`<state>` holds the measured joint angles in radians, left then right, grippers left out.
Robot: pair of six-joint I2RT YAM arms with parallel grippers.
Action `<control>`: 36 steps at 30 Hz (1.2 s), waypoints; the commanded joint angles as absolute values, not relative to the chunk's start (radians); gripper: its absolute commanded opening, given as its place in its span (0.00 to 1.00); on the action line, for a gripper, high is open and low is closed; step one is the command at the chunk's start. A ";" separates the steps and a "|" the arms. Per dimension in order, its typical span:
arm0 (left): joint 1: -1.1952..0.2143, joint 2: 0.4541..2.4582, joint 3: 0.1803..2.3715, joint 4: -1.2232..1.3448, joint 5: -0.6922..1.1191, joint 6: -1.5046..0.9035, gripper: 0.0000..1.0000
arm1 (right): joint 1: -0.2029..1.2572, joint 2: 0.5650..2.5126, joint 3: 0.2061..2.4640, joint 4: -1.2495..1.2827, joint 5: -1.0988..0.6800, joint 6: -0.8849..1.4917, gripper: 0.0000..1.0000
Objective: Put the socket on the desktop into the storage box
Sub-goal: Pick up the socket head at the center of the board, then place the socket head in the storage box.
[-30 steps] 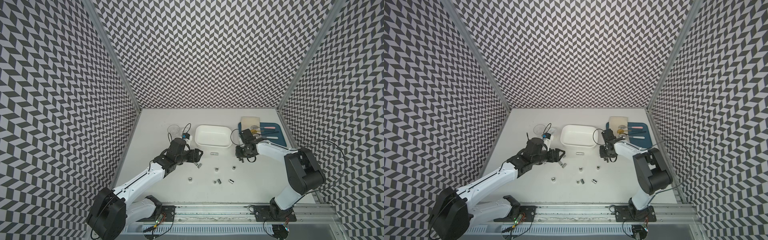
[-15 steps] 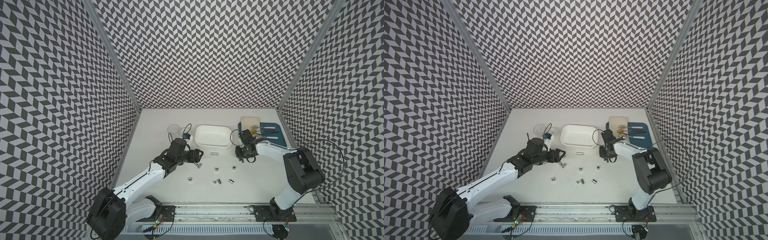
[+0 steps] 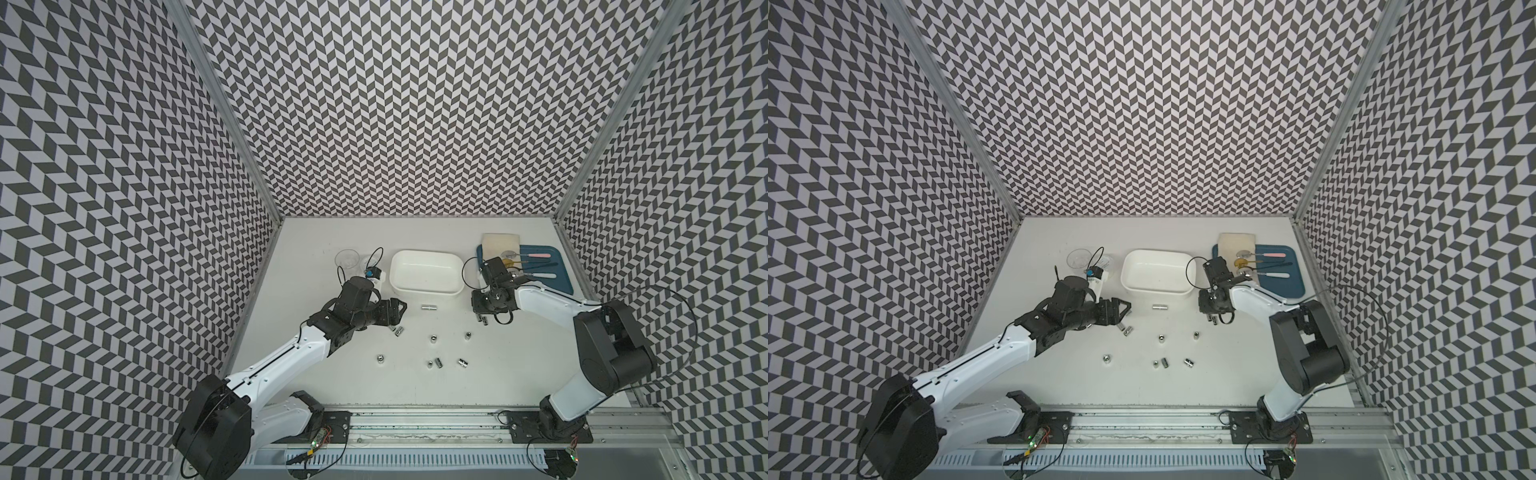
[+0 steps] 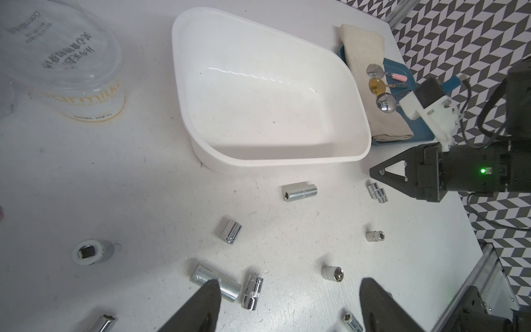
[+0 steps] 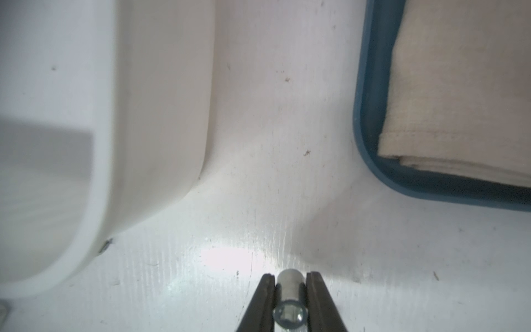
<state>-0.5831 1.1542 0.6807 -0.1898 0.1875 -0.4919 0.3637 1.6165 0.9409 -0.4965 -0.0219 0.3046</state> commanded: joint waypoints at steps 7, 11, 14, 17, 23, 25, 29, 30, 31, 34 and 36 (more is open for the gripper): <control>-0.589 1.132 0.665 -0.207 0.148 -0.501 0.79 | 0.381 1.507 1.058 -0.542 -0.027 0.312 0.21; -0.589 1.129 0.658 -0.213 0.132 -0.514 0.79 | 0.404 1.535 1.146 -0.561 -0.032 0.310 0.21; -0.589 1.117 0.648 -0.220 0.116 -0.528 0.79 | 0.422 1.583 1.212 -0.563 -0.032 0.309 0.21; -0.589 1.096 0.634 -0.228 0.101 -0.540 0.79 | 0.435 1.645 1.268 -0.555 -0.037 0.310 0.21; -0.588 1.056 0.615 -0.256 0.066 -0.553 0.79 | 0.460 1.773 1.348 -0.535 -0.060 0.306 0.21; -0.586 1.051 0.615 -0.261 0.064 -0.553 0.79 | 0.466 1.810 1.361 -0.523 -0.069 0.307 0.21; -0.586 1.049 0.615 -0.267 0.063 -0.555 0.79 | 0.470 1.874 1.385 -0.515 -0.075 0.305 0.21; -0.586 1.048 0.615 -0.268 0.061 -0.554 0.79 | 0.472 1.884 1.387 -0.510 -0.074 0.305 0.22; -0.585 1.049 0.616 -0.268 0.061 -0.555 0.79 | 0.472 1.894 1.390 -0.508 -0.075 0.305 0.22; -0.586 1.049 0.614 -0.269 0.058 -0.556 0.79 | 0.471 1.918 1.399 -0.506 -0.079 0.300 0.23; -0.585 1.051 0.615 -0.270 0.059 -0.555 0.79 | 0.472 1.930 1.407 -0.509 -0.079 0.298 0.24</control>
<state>-0.5831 1.0649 0.6189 -0.2573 0.0719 -0.5522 0.4648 1.9137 1.3724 -0.5457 -0.0715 0.3050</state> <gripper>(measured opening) 0.788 0.234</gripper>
